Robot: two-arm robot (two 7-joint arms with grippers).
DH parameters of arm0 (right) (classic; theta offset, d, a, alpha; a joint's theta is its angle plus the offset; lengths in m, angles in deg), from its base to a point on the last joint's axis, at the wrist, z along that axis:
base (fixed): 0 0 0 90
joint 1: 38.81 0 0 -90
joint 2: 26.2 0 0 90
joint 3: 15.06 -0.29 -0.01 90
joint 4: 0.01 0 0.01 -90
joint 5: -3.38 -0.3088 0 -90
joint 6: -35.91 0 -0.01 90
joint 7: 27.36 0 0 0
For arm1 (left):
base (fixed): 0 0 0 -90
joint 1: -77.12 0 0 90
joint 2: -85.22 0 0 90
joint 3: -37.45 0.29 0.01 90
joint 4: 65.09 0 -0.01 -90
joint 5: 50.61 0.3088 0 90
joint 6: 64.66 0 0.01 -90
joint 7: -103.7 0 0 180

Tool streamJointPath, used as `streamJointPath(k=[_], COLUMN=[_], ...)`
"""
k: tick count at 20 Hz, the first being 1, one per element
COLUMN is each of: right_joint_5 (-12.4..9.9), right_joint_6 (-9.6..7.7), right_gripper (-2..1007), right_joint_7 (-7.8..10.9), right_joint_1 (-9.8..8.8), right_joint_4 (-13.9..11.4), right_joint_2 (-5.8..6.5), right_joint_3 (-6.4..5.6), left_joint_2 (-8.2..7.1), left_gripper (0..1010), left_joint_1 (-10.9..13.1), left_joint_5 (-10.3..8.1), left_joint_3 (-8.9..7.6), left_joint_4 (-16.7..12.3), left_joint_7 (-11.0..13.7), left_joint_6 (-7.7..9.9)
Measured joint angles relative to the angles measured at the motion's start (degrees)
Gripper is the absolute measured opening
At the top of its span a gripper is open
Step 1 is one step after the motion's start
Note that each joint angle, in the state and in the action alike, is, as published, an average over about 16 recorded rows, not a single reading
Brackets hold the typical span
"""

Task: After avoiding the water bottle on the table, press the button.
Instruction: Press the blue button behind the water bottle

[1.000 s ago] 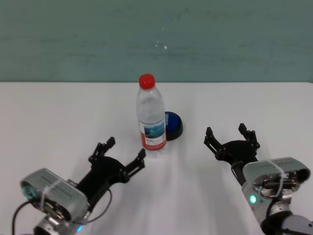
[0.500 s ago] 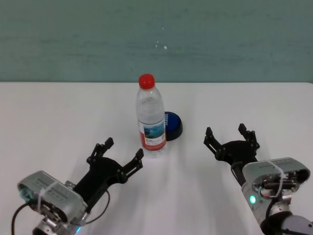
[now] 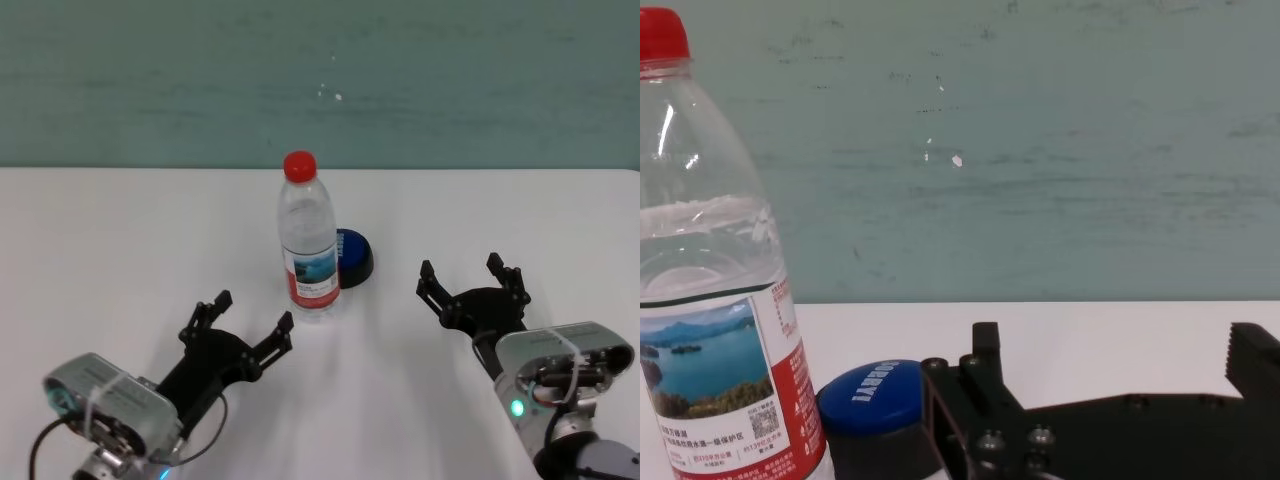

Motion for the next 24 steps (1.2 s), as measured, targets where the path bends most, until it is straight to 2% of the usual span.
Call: streamJointPath(k=[11, 24], right_joint_5=[0.0, 0.0], right_joint_6=[0.00, 0.00], right_gripper=[1003, 1003], right_joint_7=[0.00, 0.00], right_joint_1=[0.00, 0.00], right_joint_4=[0.0, 0.0], right_joint_2=[0.00, 0.00], right_joint_3=[0.00, 0.00], left_joint_2=[-0.18, -0.21], left_gripper=[1000, 1000], left_joint_1=[-0.1, -0.1], left_joint_5=[1.34, 1.33], left_joint_3=[0.28, 0.30], left_joint_4=[0.0, 0.0], left_joint_7=[-0.5, -0.4], left_joint_6=[0.87, 0.89])
